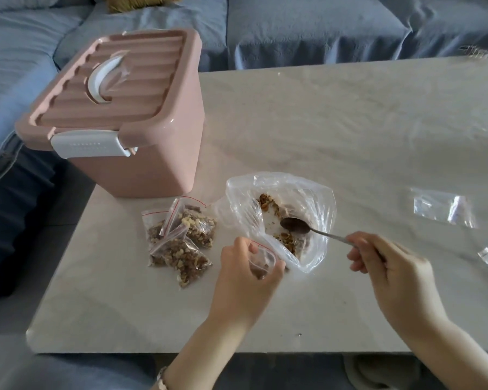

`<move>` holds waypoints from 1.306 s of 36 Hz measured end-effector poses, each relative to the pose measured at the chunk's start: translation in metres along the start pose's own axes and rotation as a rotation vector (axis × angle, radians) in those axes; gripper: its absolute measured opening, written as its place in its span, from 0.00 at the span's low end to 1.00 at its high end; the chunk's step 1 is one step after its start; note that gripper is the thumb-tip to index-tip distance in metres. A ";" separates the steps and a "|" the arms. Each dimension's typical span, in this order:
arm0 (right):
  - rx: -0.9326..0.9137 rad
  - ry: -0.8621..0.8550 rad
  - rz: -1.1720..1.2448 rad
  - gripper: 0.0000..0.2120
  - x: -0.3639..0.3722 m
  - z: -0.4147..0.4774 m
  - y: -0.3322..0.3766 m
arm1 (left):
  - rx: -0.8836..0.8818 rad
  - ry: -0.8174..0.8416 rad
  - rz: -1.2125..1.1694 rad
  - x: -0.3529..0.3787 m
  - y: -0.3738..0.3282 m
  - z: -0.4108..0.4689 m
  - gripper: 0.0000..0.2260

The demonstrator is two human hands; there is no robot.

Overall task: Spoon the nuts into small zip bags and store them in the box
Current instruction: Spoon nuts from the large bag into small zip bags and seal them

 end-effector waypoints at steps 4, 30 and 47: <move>0.082 -0.027 0.086 0.24 0.003 -0.006 -0.003 | -0.019 0.077 -0.005 0.004 -0.003 0.003 0.14; 0.645 -0.150 0.786 0.17 0.011 -0.017 -0.021 | 0.161 0.051 -0.220 -0.003 -0.009 0.015 0.11; 0.354 -0.215 0.660 0.18 -0.021 -0.002 0.028 | 0.223 -0.164 -0.036 -0.004 0.012 0.009 0.15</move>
Point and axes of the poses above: each hand's wrist, its own z-axis towards the middle knuckle, its own x-axis out of the palm, y = z × x, the point moved 3 cm from there along z, towards the middle knuckle, and after that the axes turned 15 degrees about y, right-handed, at the moved point
